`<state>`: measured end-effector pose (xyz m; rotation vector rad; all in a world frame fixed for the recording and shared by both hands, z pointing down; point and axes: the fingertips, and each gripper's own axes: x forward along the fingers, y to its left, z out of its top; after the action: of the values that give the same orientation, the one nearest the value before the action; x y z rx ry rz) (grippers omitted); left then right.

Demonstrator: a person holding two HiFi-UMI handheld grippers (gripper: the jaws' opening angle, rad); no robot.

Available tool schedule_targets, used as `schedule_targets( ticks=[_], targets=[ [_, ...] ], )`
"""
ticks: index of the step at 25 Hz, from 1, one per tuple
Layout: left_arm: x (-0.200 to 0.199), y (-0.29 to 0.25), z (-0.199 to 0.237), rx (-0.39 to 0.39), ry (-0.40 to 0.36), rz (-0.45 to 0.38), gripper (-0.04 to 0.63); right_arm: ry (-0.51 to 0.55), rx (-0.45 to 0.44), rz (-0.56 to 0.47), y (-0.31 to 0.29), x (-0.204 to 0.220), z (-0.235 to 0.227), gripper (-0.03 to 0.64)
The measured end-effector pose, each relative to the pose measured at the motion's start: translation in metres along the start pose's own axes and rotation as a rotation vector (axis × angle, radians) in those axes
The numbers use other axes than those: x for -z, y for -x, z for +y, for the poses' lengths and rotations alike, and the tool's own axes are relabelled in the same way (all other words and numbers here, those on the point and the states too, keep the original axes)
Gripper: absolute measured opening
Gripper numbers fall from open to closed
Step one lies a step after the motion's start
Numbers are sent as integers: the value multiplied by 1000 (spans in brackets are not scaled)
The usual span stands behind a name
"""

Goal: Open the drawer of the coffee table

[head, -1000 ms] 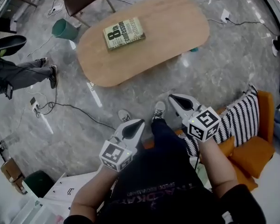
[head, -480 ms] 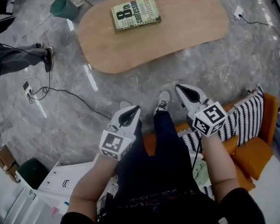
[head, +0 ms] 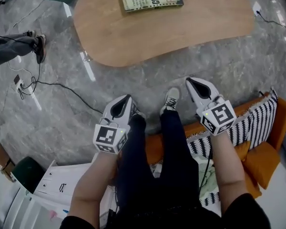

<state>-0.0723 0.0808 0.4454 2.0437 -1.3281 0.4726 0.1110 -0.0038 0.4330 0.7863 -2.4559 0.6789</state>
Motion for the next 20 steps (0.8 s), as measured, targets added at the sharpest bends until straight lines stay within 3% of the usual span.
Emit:
schedule_targets(
  ticks=[9,15,20],
  targets=[
    [61,-62,82,-113,-33,-43,3,9,26,20,-64,69,-39,2],
    [101,-89,129,-196,-8,-66,3,-34,46,29,-112,117,-62,2],
    [116,-109,156,-219,-14,-96,3,-34,50,7,-143,138,-75,2]
  ],
)
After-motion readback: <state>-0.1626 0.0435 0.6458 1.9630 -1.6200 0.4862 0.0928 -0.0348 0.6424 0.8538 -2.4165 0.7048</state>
